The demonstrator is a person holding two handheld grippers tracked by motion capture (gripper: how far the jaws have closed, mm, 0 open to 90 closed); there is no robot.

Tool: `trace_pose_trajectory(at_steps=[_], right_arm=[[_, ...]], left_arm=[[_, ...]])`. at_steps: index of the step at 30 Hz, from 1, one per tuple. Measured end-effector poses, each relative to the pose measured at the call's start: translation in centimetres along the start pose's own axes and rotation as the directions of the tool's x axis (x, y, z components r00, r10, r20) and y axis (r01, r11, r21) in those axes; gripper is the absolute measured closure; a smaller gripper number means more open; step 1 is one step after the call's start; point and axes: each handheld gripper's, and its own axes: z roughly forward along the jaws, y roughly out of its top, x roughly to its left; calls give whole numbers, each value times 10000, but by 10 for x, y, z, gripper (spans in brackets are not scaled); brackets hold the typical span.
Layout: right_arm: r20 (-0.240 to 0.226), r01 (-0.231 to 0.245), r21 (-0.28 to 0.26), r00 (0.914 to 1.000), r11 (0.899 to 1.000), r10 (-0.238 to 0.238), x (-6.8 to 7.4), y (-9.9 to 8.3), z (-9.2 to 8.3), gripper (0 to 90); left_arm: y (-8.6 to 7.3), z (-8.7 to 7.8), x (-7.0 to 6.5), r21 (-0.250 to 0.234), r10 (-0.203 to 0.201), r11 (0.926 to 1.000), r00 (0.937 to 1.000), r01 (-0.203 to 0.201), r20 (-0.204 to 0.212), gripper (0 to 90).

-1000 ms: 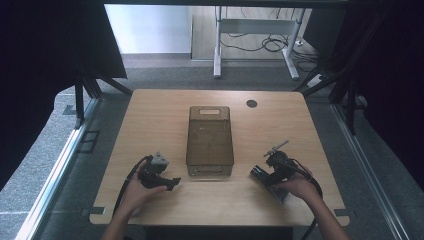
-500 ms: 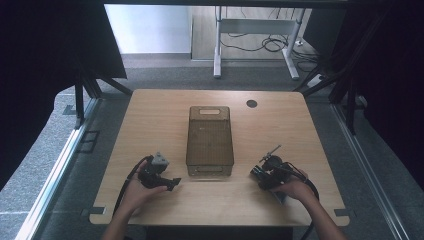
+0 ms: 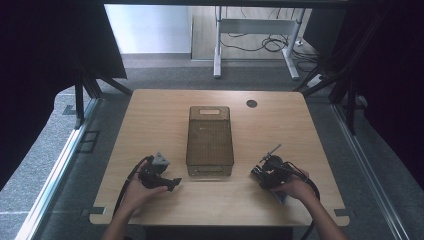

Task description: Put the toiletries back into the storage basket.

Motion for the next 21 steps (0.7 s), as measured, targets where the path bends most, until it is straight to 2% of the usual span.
trace_pose_trajectory(at_steps=[5, 11, 14, 21], right_arm=[[-18, -167, 148, 9999, 9998, 167, -1, 2, 0, 446], [-279, -857, 348, 9958, 9957, 867, -6, 6, -1, 451], [-346, -968, 441, 9946, 9943, 983, -7, 7, -2, 451], [-497, -1079, 92, 9929, 9941, 1082, -8, 10, -18, 454]], left_arm=[[0, 0, 1, -39, -24, 10000, 10000, 24, -6, 240], [0, -1, 2, -40, -43, 10000, 10000, 43, -25, 239], [-1, -1, 2, -40, -75, 10000, 10000, 75, -34, 240], [0, -1, 3, -37, -84, 10000, 10000, 84, -31, 239]])
